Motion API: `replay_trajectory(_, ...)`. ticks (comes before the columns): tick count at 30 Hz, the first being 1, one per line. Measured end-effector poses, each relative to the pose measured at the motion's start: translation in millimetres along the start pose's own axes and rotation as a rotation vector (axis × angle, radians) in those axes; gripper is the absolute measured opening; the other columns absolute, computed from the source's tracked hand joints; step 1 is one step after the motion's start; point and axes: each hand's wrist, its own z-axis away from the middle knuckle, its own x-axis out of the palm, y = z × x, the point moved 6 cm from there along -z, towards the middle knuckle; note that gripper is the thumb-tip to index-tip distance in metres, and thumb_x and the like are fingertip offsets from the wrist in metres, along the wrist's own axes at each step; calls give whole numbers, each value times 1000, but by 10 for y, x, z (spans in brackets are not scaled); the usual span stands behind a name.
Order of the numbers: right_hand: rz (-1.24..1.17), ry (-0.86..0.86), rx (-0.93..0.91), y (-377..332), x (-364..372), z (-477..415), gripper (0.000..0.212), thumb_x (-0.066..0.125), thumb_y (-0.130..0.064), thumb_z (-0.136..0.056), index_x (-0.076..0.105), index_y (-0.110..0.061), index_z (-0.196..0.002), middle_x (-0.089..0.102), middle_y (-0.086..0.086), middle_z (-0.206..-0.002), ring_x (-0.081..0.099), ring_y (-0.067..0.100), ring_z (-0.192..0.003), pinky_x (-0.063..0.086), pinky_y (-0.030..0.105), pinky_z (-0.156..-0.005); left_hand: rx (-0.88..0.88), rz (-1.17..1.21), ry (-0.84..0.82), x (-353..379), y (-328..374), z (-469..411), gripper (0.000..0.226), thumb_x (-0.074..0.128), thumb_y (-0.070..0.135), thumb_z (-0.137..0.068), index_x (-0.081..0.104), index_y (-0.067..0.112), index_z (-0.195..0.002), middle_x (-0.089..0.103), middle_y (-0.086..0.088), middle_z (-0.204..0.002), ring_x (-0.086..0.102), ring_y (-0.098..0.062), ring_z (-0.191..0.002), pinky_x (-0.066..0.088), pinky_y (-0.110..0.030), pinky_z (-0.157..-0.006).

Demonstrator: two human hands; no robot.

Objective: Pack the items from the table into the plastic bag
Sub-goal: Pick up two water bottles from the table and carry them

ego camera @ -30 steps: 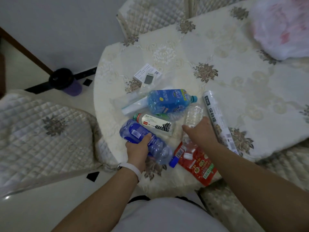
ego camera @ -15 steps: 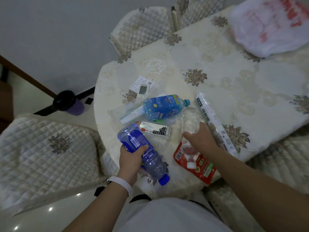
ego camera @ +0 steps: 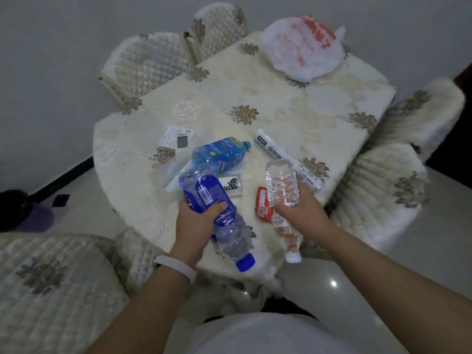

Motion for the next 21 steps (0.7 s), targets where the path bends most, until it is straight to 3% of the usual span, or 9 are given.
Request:
replay_trajectory(5, -80, 146, 58, 136, -228, 715, 48, 75, -38, -76, 50, -35, -116, 67, -15, -99, 65, 1, -87, 51, 24, -71, 25, -12, -242, 266, 41, 257, 52, 85, 9, -72, 60, 25, -115, 74, 4, -100, 73, -11, -84, 58, -29, -67)
replay_trajectory(9, -108, 280, 129, 390, -574, 1238, 48, 76, -33, -77, 47, -36, -115, 65, -18, -96, 61, -3, -85, 49, 23, -70, 50, -70, -439, 750, 23, 588, 50, 82, 4, -73, 62, 19, -117, 75, 1, -102, 73, -16, -89, 59, -34, -74)
replay_trajectory(12, -129, 368, 179, 648, -860, 1593, 49, 77, -34, -74, 48, -37, -114, 66, -18, -94, 63, -2, -83, 49, 23, -70, 63, -101, -558, 1122, -46, 954, 49, 80, 1, -75, 63, 19, -116, 76, 2, -99, 74, -14, -86, 57, -25, -66)
replay_trajectory(21, -244, 555, 240, 1681, -1864, 2815, 53, 77, -34, -74, 45, -44, -114, 67, -23, -92, 65, -3, -80, 52, 28, -76, 74, -210, -736, 2335, -230, 2226, 34, 74, -3, -79, 64, 20, -102, 77, 1, -89, 75, -17, -77, 59, -31, -62)
